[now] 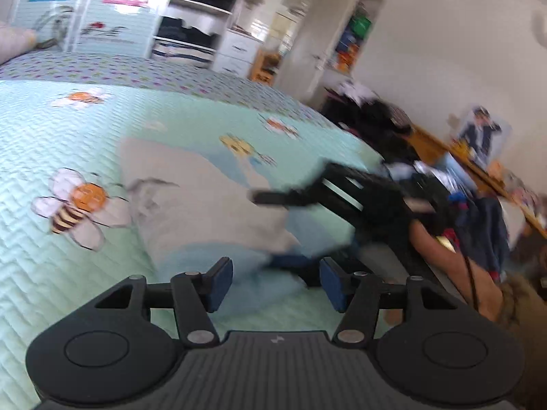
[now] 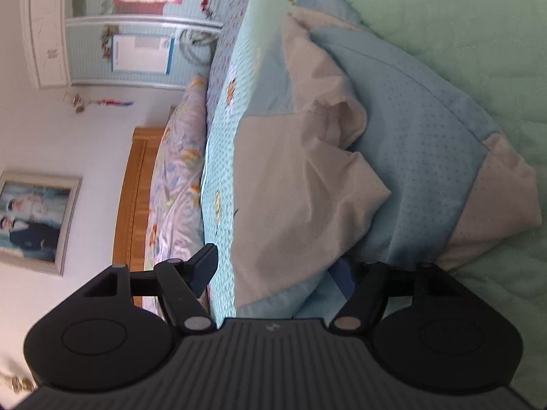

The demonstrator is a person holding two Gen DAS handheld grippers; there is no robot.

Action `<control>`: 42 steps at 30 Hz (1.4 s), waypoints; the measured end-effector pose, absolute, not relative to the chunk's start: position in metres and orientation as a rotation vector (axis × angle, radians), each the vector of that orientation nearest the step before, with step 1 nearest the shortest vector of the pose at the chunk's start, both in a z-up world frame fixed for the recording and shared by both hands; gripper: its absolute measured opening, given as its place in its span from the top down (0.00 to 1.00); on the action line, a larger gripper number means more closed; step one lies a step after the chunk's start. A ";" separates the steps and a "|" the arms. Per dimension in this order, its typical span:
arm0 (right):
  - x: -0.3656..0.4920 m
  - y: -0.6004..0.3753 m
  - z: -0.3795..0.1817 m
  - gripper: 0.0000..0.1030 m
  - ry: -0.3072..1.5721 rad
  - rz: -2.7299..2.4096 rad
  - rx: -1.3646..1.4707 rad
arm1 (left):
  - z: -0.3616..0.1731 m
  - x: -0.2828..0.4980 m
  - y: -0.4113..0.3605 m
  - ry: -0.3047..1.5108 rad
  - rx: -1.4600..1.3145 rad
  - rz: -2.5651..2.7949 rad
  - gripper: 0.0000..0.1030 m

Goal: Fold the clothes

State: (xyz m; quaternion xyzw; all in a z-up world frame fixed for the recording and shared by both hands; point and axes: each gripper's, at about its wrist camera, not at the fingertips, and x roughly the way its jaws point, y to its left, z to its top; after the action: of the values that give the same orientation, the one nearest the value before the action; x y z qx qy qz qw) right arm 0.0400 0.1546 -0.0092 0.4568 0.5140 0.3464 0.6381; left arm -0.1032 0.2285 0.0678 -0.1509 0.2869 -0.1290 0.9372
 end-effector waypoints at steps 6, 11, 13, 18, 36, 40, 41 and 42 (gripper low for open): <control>0.035 0.162 -0.011 0.66 1.119 0.769 1.068 | 0.063 -0.108 0.216 0.617 -0.293 -0.284 0.40; 0.026 0.162 -0.002 0.93 1.058 0.730 1.040 | 0.061 -0.106 0.207 0.637 -0.283 -0.300 0.33; 0.030 0.160 -0.001 0.94 1.012 0.775 1.077 | 0.059 -0.101 0.205 0.645 -0.287 -0.292 0.33; 0.034 0.148 0.004 0.95 0.933 0.874 1.155 | 0.053 -0.085 0.193 0.658 -0.301 -0.325 0.31; 0.029 0.105 -0.021 0.97 0.901 0.894 1.198 | 0.102 -0.043 0.246 0.529 -0.290 -0.140 0.19; 0.020 0.104 -0.019 0.97 0.887 0.873 1.161 | 0.099 -0.001 0.241 0.603 -0.204 -0.122 0.20; 0.018 0.103 -0.019 0.97 0.880 0.868 1.154 | 0.097 0.004 0.239 0.624 -0.179 -0.140 0.19; 0.014 0.101 -0.018 0.97 0.874 0.853 1.149 | 0.094 0.006 0.236 0.648 -0.164 -0.156 0.19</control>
State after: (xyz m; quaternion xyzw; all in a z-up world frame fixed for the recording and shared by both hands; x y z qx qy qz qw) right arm 0.0141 0.1006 -0.0175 0.5097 0.3876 0.3784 0.6684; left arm 0.0060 0.2359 0.0939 -0.0804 0.3178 -0.0764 0.9416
